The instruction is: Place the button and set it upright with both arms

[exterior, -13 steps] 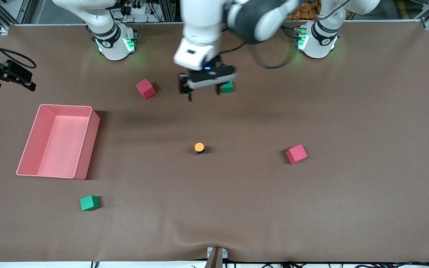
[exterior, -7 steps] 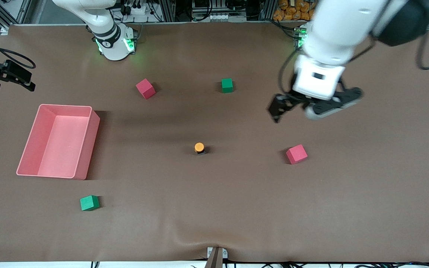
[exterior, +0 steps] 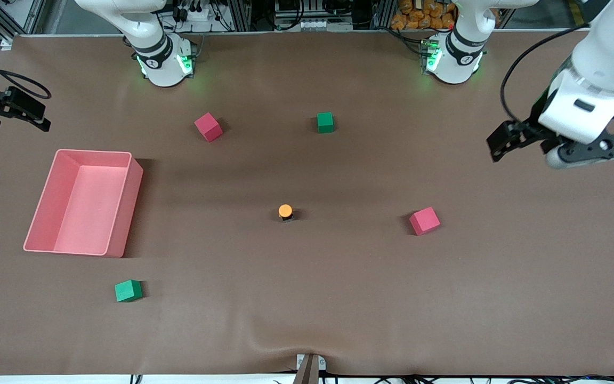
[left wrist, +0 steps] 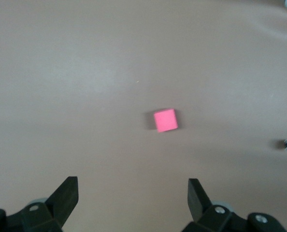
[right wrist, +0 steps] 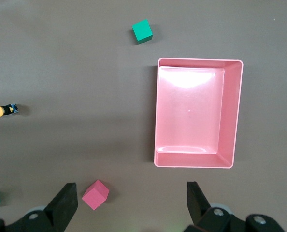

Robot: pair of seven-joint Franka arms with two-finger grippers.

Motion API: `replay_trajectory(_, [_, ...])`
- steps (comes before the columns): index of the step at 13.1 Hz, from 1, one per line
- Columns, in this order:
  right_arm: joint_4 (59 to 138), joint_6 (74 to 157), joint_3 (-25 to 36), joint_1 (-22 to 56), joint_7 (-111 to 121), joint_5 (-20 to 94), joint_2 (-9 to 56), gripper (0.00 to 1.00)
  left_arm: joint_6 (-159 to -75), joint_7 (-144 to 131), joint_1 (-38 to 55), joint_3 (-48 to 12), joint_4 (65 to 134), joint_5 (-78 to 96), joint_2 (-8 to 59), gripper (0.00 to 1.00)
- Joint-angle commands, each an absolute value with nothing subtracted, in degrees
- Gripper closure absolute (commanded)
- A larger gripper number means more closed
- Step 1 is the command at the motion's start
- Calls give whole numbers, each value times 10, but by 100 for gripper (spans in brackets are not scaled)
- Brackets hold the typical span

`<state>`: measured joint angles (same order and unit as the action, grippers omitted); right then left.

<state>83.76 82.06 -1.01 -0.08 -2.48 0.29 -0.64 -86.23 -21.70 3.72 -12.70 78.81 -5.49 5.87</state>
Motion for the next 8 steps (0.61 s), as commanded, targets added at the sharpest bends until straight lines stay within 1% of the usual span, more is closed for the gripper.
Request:
replay_trajectory(1, [828, 819, -18, -14, -15, 6, -1, 0, -849, -152, 38, -89, 871, -38, -21, 0])
replay_trajectory(2, [828, 818, -18, -14, -15, 6, -1, 0, -835, -139, 38, -77, 881, -25, -33, 0])
replay_trajectory(4, [828, 818, -18, -14, -16, 6, -1, 0, -832, -120, 45, -53, 913, -19, -65, 0])
replay_trajectory(6, [828, 817, -18, -14, -16, 6, -1, 0, -831, -120, 46, -42, 922, -19, -76, 0])
replay_trajectory(8, [828, 817, -18, -13, -17, 6, -1, 0, -831, -119, 54, -16, 919, -19, -76, 0])
